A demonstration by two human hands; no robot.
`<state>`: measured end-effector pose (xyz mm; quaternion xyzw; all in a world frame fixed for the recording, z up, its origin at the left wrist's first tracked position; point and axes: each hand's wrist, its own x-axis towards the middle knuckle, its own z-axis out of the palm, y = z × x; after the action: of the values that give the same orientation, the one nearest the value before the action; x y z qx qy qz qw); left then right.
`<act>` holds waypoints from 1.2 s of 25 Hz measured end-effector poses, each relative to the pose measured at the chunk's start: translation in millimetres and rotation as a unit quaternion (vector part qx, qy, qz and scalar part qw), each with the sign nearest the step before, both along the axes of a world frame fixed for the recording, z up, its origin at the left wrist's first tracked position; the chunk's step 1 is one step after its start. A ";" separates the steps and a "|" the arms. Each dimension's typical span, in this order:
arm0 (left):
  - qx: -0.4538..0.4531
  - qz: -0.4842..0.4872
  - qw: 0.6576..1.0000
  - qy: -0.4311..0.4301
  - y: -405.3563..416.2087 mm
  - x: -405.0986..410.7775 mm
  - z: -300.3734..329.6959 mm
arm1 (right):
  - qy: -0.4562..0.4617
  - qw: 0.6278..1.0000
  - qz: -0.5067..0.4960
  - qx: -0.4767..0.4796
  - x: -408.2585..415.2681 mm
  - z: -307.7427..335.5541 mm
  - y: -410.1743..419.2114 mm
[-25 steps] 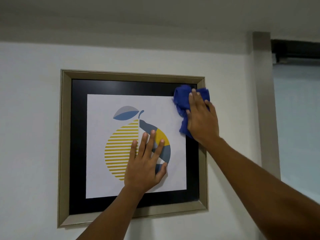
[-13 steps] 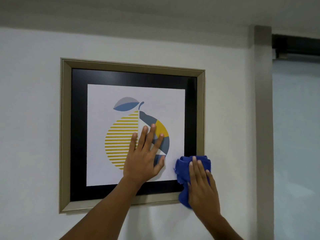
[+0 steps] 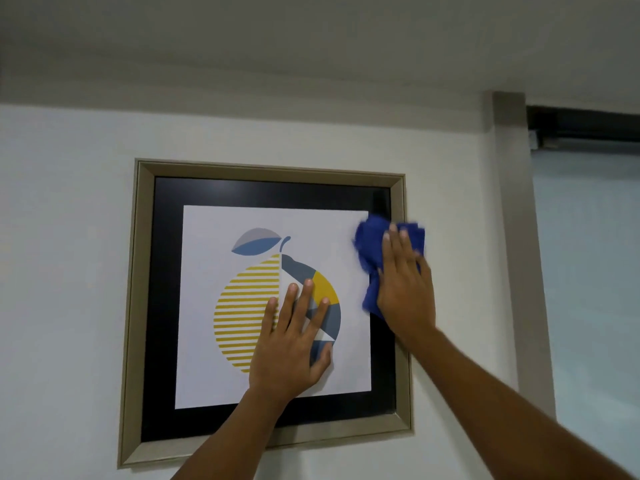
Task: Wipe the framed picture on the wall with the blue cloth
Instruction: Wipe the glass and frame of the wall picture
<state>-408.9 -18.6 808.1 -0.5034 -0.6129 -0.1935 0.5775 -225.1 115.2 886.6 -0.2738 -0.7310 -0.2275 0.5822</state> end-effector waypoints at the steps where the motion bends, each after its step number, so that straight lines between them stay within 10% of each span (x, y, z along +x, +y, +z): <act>1: -0.002 -0.001 1.000 0.000 -0.2 -0.5 -1.0 | 0.007 1.000 0.011 0.001 -2.0 -41.2 -2.7; 6: -0.004 0.001 1.000 -0.004 -1.7 2.8 -1.1 | -0.054 0.996 0.076 0.003 1.5 -180.8 -14.5; 16: 0.004 -0.010 1.000 -0.003 -1.0 2.6 -3.0 | -0.001 0.999 0.035 0.005 -3.0 81.0 -5.0; 25: -0.029 -0.007 0.998 -0.057 -0.3 18.2 -15.1 | -0.115 0.986 0.112 -0.055 28.0 -184.1 -22.5; 30: -0.087 -0.085 0.980 -0.159 24.6 87.3 -75.3 | -0.164 0.973 0.113 -0.120 73.2 -211.9 -25.2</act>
<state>-321.6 5.9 732.8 -0.5645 -0.6664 -0.2658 0.4081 -151.9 89.9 674.7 -0.2163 -0.8646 -0.1123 0.4394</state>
